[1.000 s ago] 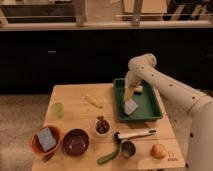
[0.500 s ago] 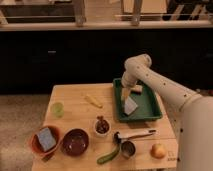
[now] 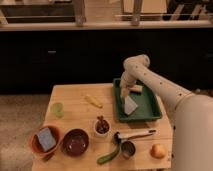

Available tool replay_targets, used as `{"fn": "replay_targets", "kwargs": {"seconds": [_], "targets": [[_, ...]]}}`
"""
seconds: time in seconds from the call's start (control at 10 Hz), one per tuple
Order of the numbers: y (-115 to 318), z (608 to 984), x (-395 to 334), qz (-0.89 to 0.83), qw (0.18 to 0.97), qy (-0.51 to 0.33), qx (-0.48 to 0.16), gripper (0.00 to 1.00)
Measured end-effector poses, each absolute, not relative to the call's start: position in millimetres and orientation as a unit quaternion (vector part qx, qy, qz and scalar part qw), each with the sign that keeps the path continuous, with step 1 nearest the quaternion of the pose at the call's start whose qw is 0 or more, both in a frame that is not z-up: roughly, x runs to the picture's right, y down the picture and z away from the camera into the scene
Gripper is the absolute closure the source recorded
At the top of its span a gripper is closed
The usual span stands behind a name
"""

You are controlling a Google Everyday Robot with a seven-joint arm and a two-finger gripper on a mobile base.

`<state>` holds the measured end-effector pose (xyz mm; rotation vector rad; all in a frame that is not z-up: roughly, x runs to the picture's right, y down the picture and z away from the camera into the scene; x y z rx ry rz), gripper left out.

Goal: Place banana in purple bowl

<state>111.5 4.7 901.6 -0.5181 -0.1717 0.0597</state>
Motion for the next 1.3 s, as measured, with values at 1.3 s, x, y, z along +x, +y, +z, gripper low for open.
{"fn": "replay_targets", "kwargs": {"seconds": [1.3], "targets": [[27,850,44,0.068,0.952,-0.115,-0.275,0.2]]}}
